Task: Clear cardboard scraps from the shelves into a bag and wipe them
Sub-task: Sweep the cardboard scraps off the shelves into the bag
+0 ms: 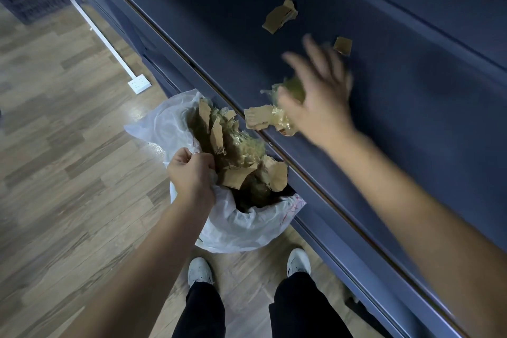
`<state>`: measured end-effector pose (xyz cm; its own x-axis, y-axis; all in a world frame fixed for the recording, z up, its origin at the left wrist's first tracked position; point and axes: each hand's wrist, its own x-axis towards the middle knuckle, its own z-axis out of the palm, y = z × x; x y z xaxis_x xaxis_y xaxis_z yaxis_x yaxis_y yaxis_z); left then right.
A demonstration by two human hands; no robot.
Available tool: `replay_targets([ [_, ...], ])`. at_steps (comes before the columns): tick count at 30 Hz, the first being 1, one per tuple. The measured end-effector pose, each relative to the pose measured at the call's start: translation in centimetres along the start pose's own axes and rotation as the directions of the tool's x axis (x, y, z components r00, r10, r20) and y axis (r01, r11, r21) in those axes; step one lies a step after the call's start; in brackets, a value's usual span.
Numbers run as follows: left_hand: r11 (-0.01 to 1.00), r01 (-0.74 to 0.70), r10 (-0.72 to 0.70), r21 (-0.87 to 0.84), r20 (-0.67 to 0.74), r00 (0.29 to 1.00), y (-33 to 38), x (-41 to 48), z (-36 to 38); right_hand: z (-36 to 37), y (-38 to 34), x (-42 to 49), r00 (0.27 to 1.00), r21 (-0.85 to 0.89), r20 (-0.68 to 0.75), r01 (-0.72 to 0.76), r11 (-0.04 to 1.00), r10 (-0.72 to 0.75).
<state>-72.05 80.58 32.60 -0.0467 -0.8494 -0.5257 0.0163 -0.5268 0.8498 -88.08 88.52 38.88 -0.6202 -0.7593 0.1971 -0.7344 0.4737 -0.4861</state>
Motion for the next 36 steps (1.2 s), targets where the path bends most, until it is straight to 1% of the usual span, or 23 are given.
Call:
replay_targets([
  [1, 1.000, -0.004, 0.004, 0.004, 0.002, 1.000, 0.0, 0.0, 0.0, -0.1, 1.3, 1.0, 0.996, -0.061, 0.017, -0.087, 0.994, 0.088],
  [2, 1.000, -0.008, 0.008, 0.011, 0.005, 1.000, 0.1, 0.0, 0.1, 0.0, 2.4, 1.7, 0.987, -0.104, 0.065, -0.140, 0.985, 0.147],
  [3, 1.000, -0.011, 0.011, 0.017, 0.007, 1.000, 0.1, 0.0, 0.1, 0.3, 3.2, 2.1, 0.975, -0.135, 0.133, -0.161, 0.978, 0.179],
  [5, 1.000, -0.008, 0.007, 0.017, 0.009, 1.000, 0.1, 0.0, 0.1, 1.4, 3.8, 1.7, 0.948, -0.174, 0.262, -0.140, 0.975, 0.183],
  [7, 1.000, 0.001, -0.001, 0.006, 0.008, 1.000, 0.1, 0.1, 0.1, 2.7, 3.2, 0.5, 0.946, -0.181, 0.300, -0.068, 0.981, 0.120],
  [9, 1.000, 0.012, -0.012, 0.005, 0.002, 1.000, 0.1, 0.1, 0.2, 3.7, 2.0, -0.6, 0.956, -0.198, 0.287, 0.001, 0.980, 0.057],
  [13, 0.999, 0.031, -0.031, 0.018, -0.008, 0.999, 0.1, 0.2, 0.2, 5.0, -0.3, -1.9, 0.969, -0.292, 0.246, 0.052, 0.955, 0.022],
  [17, 0.997, 0.013, -0.011, 0.078, -0.023, 1.000, -0.1, 0.6, -0.2, 5.8, -2.4, -3.1, 0.953, -0.288, 0.293, 0.164, 0.944, -0.076],
  [20, 0.992, -0.015, 0.018, 0.123, -0.023, 1.000, -0.2, 0.9, -0.4, 6.6, -3.4, -4.2, 0.935, -0.340, 0.317, 0.266, 0.902, -0.157],
  [24, 0.992, -0.041, 0.043, 0.121, -0.011, 0.999, -0.2, 1.1, -0.8, 7.1, -4.0, -5.2, 0.904, -0.445, 0.365, 0.380, 0.811, -0.223],
  [26, 0.991, -0.053, 0.055, 0.124, -0.012, 0.998, -0.2, 1.0, -0.8, 7.5, -4.3, -5.4, 0.870, -0.431, 0.423, 0.440, 0.788, -0.255],
  [29, 0.991, -0.053, 0.055, 0.126, -0.019, 0.998, -0.1, 0.9, -0.9, 8.5, -4.2, -5.5, 0.756, -0.298, 0.574, 0.551, 0.779, -0.315],
  [31, 0.991, -0.045, 0.047, 0.124, -0.012, 0.999, -0.2, 0.9, -1.0, 8.8, -4.1, -5.2, 0.705, -0.259, 0.638, 0.575, 0.776, -0.309],
  [32, 0.991, -0.047, 0.049, 0.126, -0.010, 0.999, -0.2, 0.8, -1.1, 9.0, -4.2, -4.9, 0.696, -0.263, 0.660, 0.568, 0.780, -0.283],
  [34, 0.990, -0.059, 0.060, 0.127, -0.004, 0.998, -0.3, 0.8, -1.1, 9.4, -4.6, -4.4, 0.666, -0.313, 0.724, 0.546, 0.777, -0.177],
  [36, 0.989, -0.065, 0.065, 0.132, 0.005, 0.998, -0.3, 0.6, -1.1, 9.9, -5.1, -4.1, 0.603, -0.397, 0.795, 0.597, 0.697, -0.065],
])
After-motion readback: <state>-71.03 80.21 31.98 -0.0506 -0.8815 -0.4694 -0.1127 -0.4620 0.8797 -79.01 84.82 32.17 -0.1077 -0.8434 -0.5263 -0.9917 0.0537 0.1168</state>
